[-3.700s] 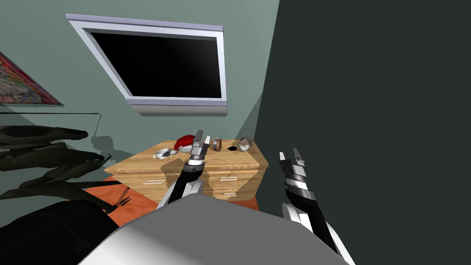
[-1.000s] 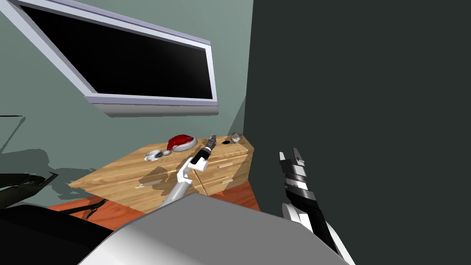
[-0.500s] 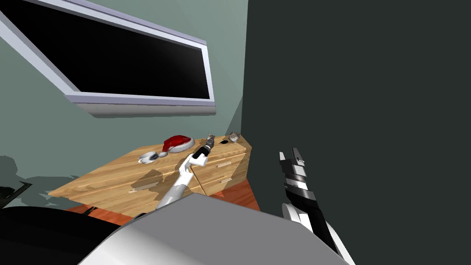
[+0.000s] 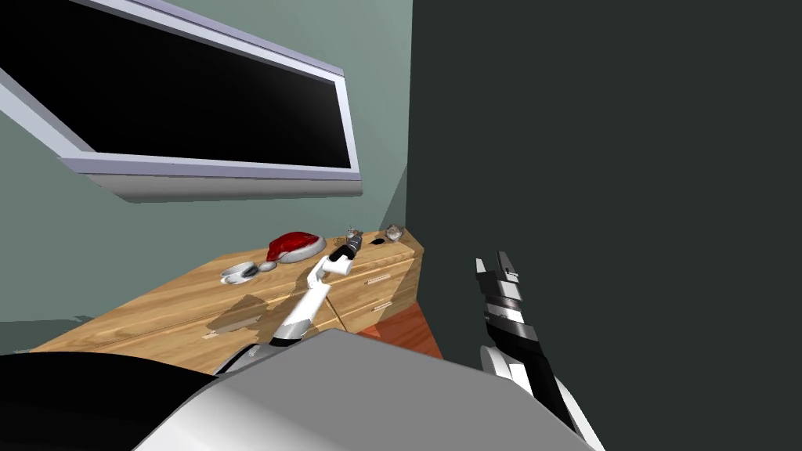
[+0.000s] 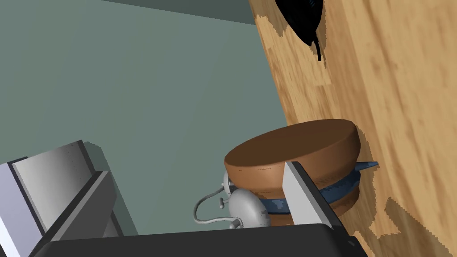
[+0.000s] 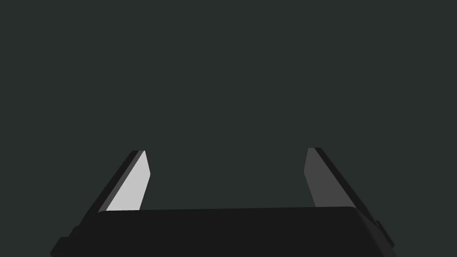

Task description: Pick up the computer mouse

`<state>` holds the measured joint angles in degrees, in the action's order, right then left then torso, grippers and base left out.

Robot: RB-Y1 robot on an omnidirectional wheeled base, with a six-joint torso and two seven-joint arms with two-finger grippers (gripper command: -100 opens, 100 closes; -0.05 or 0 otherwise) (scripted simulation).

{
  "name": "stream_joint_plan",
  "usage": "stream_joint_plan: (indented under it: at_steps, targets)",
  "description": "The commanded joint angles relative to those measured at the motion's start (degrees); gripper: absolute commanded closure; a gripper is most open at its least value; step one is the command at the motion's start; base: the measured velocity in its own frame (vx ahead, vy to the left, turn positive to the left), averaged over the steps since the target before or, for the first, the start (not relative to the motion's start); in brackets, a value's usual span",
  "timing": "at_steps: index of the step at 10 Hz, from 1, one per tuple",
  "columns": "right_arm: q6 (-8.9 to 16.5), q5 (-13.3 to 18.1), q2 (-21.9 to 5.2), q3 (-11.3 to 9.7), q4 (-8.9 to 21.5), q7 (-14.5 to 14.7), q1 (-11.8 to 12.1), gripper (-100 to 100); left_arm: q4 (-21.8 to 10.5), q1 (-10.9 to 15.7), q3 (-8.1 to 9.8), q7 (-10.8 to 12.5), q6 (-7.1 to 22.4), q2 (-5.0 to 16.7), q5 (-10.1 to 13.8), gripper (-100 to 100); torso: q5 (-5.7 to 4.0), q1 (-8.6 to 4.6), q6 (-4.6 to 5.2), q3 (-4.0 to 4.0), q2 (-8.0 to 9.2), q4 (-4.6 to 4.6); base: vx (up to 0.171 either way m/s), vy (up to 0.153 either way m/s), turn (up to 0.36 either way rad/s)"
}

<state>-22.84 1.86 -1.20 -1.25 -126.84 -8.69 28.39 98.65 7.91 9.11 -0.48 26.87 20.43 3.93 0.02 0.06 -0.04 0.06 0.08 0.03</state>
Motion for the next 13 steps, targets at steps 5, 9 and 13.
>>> stream_joint_plan:
  at_steps: [5, 9, 13]
  targets:
    - [0.0, 0.0, 0.0, 0.0, 0.0, 0.0, 0.0, 0, -8.4, 6.9, 3.08, 0.6, 8.9, 2.9, 0.8, -100, -0.01, -0.01, 0.03, -0.03, -0.05, -0.01, -0.021, 0.001, -0.113]
    - [0.0, 0.0, 0.0, 0.0, 0.0, 0.0, 0.0, 0, -14.1, 12.4, 6.19, 1.2, 15.2, 5.7, 1.2, -100, 0.00, -0.01, -0.02, -0.04, -0.08, -0.02, -0.012, -0.003, -0.111]
    - [0.0, 0.0, 0.0, 0.0, 0.0, 0.0, 0.0, 0, -20.0, 15.5, 7.82, 1.5, 20.0, 7.1, 1.3, -100, 0.01, 0.00, -0.03, -0.06, -0.10, -0.03, -0.007, 0.000, -0.100]
